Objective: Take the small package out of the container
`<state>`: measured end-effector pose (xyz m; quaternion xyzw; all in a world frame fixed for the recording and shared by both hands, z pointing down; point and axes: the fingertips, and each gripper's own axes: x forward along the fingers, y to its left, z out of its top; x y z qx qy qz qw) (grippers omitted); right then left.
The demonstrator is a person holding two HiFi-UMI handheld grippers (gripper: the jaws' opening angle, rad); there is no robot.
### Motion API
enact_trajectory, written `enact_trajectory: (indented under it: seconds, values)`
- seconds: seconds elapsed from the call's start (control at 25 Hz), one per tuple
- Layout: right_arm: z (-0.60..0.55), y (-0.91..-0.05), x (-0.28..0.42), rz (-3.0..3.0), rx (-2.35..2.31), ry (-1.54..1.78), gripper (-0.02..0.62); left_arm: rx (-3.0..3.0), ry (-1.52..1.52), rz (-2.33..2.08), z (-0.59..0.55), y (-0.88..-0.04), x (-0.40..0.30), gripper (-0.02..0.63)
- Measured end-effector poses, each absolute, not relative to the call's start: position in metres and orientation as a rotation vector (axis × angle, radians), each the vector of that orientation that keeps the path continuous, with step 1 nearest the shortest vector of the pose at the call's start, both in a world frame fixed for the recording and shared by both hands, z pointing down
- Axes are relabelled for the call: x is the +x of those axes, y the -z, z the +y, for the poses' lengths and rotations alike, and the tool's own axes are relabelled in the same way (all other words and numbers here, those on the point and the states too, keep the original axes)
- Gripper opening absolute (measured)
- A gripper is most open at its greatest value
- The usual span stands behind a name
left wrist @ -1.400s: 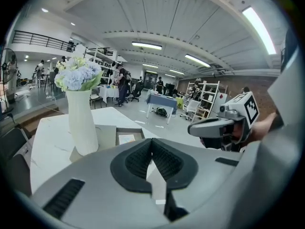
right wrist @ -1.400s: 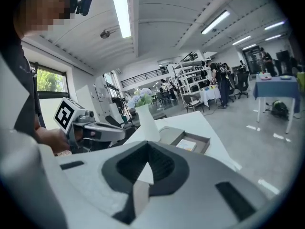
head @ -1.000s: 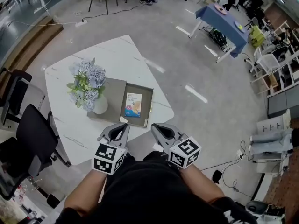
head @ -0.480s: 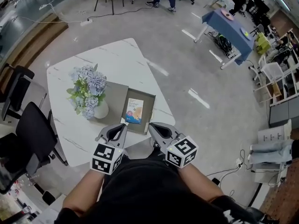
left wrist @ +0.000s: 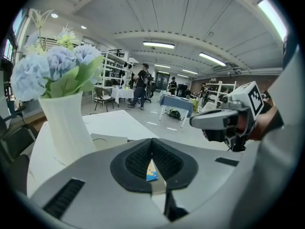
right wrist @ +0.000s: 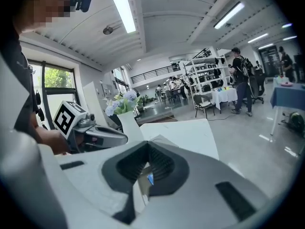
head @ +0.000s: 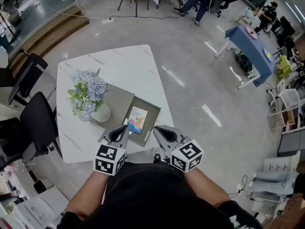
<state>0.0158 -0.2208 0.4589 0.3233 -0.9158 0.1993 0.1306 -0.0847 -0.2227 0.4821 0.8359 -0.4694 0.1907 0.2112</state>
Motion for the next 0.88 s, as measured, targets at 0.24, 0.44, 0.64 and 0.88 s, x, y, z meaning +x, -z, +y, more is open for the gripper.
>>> enact_trajectory:
  seconds: [0.24,0.44,0.64,0.88]
  values:
    - [-0.231,-0.458,0.032,-2.689,0.846,-0.566,0.0,2.288,-0.532,-1.337,-0.226,-0.482,-0.064,0.003]
    - [-0.243,-0.458,0.041,-2.713,0.833,-0.61,0.0,2.261,-0.551,-1.368,-0.227,-0.485,-0.055,0.003]
    - [-0.241,-0.459,0.042,-2.717,0.81,-0.642,0.0,2.244,-0.602,-1.395,-0.232,-0.489,-0.054,0.003]
    - [-0.245,-0.459,0.047,-2.732,0.835,-0.664,0.0,2.247,-0.652,-1.432,-0.238,-0.486,-0.056,0.003]
